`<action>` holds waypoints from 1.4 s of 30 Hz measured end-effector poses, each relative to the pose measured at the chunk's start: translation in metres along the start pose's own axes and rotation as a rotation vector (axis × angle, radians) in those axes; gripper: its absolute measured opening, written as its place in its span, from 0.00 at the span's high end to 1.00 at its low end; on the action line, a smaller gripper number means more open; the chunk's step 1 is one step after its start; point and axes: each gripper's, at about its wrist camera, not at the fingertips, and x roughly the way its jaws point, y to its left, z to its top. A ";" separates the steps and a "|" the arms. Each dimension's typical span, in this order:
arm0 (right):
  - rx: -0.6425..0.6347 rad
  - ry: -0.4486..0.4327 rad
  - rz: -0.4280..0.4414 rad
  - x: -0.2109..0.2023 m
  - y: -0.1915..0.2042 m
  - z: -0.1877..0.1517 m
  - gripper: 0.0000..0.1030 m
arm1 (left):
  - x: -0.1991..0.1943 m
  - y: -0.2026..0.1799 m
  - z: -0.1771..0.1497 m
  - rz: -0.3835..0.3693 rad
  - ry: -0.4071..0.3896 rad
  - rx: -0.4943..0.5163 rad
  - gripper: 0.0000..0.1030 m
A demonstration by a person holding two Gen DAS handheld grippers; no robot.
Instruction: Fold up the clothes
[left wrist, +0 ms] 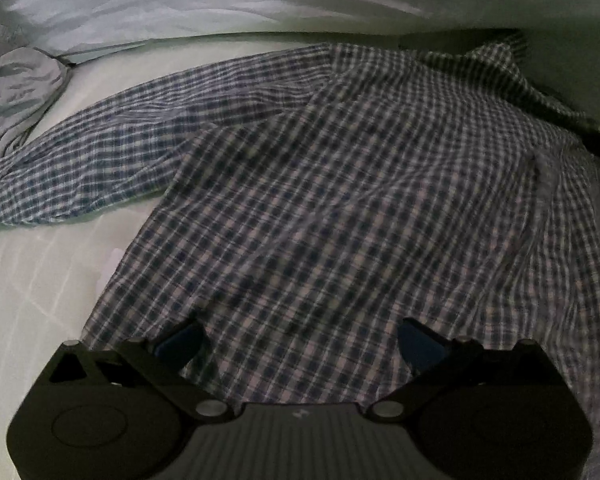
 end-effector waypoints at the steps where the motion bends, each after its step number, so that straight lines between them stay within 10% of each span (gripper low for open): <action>1: -0.011 0.004 -0.023 0.004 0.001 0.001 0.97 | 0.000 0.001 0.000 0.000 -0.003 0.001 0.00; 5: 0.021 0.005 -0.094 0.010 0.004 0.005 0.86 | 0.000 0.004 0.001 -0.003 -0.005 0.005 0.00; 9: 0.083 -0.050 -0.199 -0.016 0.010 -0.005 0.22 | -0.002 0.003 0.001 -0.001 -0.005 0.004 0.00; 19: 0.177 -0.133 -0.291 -0.125 0.063 -0.099 0.14 | -0.010 0.001 -0.003 -0.001 0.002 0.021 0.00; 28: 0.292 -0.044 -0.309 -0.145 0.090 -0.199 0.14 | -0.066 0.020 -0.052 -0.045 -0.065 -0.001 0.00; 42: 0.329 -0.079 -0.352 -0.174 0.133 -0.247 0.11 | -0.108 0.084 -0.137 -0.006 -0.051 -0.117 0.00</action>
